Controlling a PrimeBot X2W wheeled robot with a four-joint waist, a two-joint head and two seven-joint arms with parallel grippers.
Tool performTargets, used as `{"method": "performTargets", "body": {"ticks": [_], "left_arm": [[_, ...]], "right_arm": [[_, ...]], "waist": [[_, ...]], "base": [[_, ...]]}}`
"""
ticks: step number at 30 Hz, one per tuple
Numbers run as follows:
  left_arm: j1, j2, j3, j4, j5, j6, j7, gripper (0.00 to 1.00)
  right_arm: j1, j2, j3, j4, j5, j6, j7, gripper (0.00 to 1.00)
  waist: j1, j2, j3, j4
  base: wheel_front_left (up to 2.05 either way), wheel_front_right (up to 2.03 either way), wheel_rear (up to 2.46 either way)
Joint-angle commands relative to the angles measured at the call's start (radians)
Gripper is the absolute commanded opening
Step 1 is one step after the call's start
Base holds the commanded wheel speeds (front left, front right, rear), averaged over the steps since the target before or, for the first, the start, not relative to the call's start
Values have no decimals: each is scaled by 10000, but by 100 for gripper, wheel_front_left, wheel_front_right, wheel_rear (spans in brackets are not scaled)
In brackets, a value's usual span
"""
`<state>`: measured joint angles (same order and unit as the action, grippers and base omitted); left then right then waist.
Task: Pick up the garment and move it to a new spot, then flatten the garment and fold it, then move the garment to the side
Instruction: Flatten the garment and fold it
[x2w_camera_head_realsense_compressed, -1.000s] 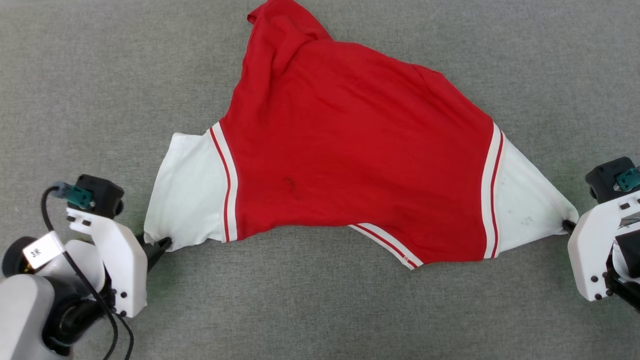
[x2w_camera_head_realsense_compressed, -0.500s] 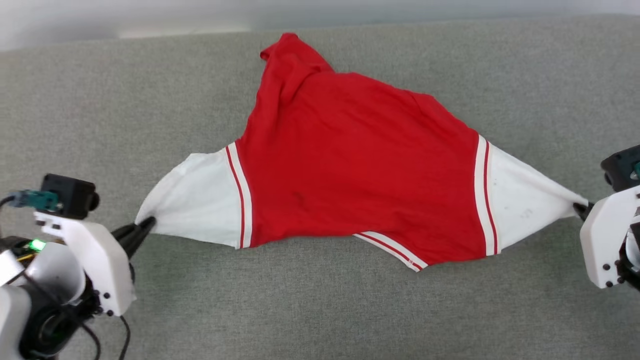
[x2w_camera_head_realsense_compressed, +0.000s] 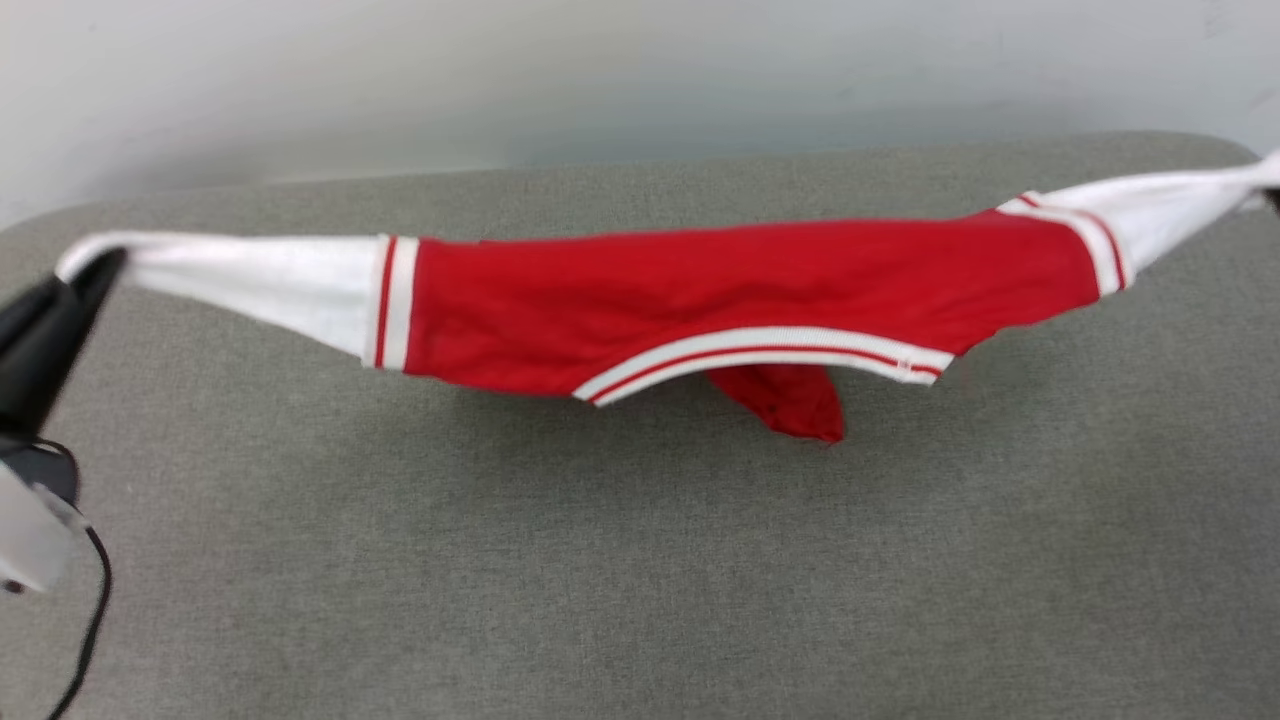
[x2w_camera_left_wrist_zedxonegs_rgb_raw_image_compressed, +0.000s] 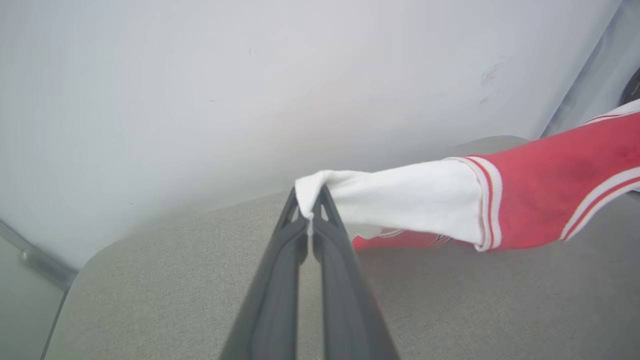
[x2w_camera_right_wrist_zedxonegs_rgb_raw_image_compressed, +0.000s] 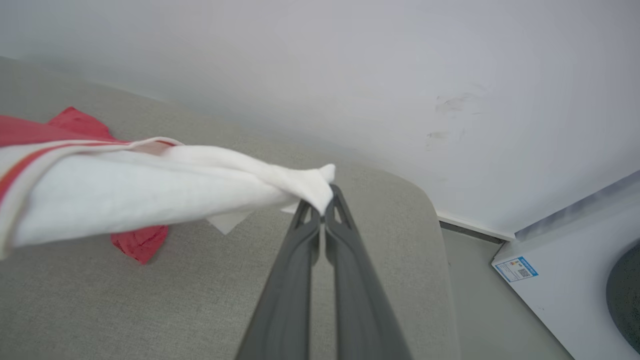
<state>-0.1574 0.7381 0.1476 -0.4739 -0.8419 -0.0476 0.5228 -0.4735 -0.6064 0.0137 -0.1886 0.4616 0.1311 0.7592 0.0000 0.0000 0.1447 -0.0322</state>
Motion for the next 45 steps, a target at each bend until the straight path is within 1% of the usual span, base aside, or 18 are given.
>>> {"method": "performTargets", "body": {"ticks": [1, 8, 12, 17, 20, 23, 24, 26, 28, 31, 34, 40, 45], "left_arm": [[-192, 75, 204, -193, -73, 59, -67, 0], [-1300, 550, 1200, -930, -142, 355, -247, 0], [-2052, 798, 1506, -1008, -27, 536, -342, 0], [-3209, 1131, 1765, -839, 139, 777, -587, 0], [-4089, 1279, 1641, -568, 122, 847, -792, 0], [-5152, 1561, 1374, -104, 298, 825, -1068, 0], [-5152, 1561, 1374, -104, 298, 825, -1068, 0], [-5929, 1654, 1008, 297, 426, 774, -1277, 0], [-6796, 1754, 570, 781, 526, 680, -1459, 0], [-8276, 1683, -190, 1662, 785, 542, -1788, 0], [-9891, 1393, -989, 2715, 1106, 412, -2141, 0], [-12805, 596, -2173, 4989, 1949, 123, -3123, 0], [-14137, -119, -2748, 6572, 2312, -127, -4033, 0]], "right_arm": [[-263, -86, -99, -123, 87, -7, 21, 0], [-1473, -131, -299, -536, 251, -7, -134, 0], [-2093, -237, -150, -574, 119, -7, -315, 0], [-3045, -110, -55, -559, 126, -7, -585, 0], [-3742, -92, 3, -431, 12, -7, -789, 0], [-4585, -98, 142, -192, -292, -7, -1181, 0], [-4585, -98, 142, -192, -292, -7, -1181, 0], [-5179, -192, 353, 77, -470, -8, -1511, 0], [-5915, -124, 459, 436, -632, -8, -1892, 0], [-6946, 119, 584, 1168, -946, -7, -2400, 0], [-8101, 279, 798, 2032, -1358, -8, -2960, 0], [-10202, 890, 799, 3940, -2560, -10, -4335, 0], [-11197, 1484, 663, 5391, -3676, -8, -5594, 0]], "waist": [[0, 0, -128, -50], [0, 0, -332, -205], [0, 0, -325, -341], [0, 0, 29, -524], [0, 0, 465, -597], [0, 0, 1085, -644], [0, 0, 1085, -644], [0, 0, 1524, -645], [0, 0, 2009, -647], [0, 0, 2694, -611], [0, 0, 3357, -536], [0, 0, 4396, -379], [0, 0, 4871, -203]], "base": [[0, 0, 0], [0, 0, 0], [0, 0, 0], [0, 0, 0], [0, 0, 0], [0, 0, 0], [0, 0, 0], [0, 0, 0], [0, 0, 0], [0, 0, 0], [0, 0, 0], [0, 0, 0], [0, 0, 0]]}}
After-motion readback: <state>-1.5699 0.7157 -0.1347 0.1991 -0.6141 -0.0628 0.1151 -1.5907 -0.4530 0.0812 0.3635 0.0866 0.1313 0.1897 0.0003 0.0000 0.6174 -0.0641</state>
